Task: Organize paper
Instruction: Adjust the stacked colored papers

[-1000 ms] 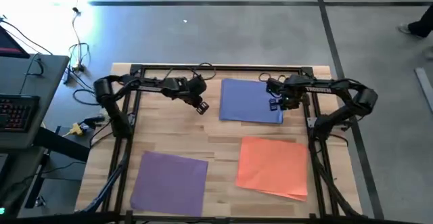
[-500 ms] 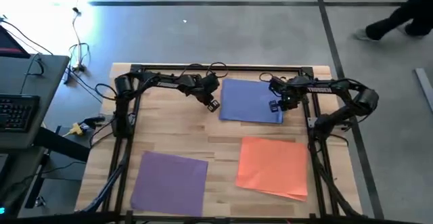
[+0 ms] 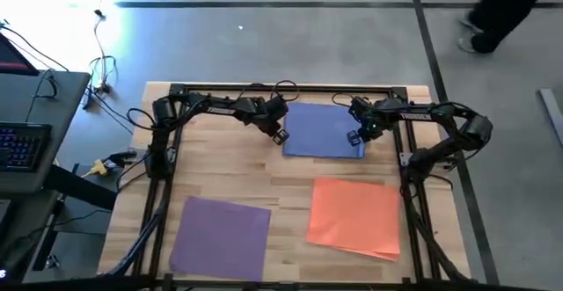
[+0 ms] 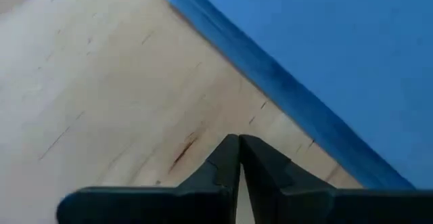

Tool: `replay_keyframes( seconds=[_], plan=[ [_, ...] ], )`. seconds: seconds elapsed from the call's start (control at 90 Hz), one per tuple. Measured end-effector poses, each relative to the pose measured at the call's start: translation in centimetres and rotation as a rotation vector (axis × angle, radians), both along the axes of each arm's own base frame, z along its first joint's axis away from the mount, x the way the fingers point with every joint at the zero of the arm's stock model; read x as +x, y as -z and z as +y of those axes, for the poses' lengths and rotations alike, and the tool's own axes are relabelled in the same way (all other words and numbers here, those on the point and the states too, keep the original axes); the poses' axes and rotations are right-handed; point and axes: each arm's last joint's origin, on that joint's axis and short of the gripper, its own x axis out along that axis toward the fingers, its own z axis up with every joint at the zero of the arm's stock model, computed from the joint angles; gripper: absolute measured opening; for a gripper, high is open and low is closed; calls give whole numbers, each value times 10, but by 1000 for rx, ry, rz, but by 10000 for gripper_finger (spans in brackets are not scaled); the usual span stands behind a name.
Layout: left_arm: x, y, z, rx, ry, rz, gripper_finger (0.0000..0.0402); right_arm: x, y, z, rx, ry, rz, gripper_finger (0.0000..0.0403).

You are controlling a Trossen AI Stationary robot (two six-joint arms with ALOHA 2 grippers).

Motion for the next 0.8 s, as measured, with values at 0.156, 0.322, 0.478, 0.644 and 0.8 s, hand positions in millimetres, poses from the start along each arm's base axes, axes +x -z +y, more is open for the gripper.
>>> replay_keyframes(
  seconds=[0.156,0.322,0.478,0.644,0.8],
  plan=[
    [1,1,-4,6,-5,4,0,3,0,-2,-12,-48,-25,38],
    [2,1,-4,22,-19,6,0,7,0,-3,-4,-98,-87,38],
    [0,0,-4,21,-22,11,0,7,0,-4,-15,-102,-81,39],
    [-8,-10,-6,15,-45,66,0,5,-1,-3,-7,-57,-58,39],
    [-16,-20,-9,1,-83,93,0,4,-1,-2,3,-42,-45,39]
  ],
)
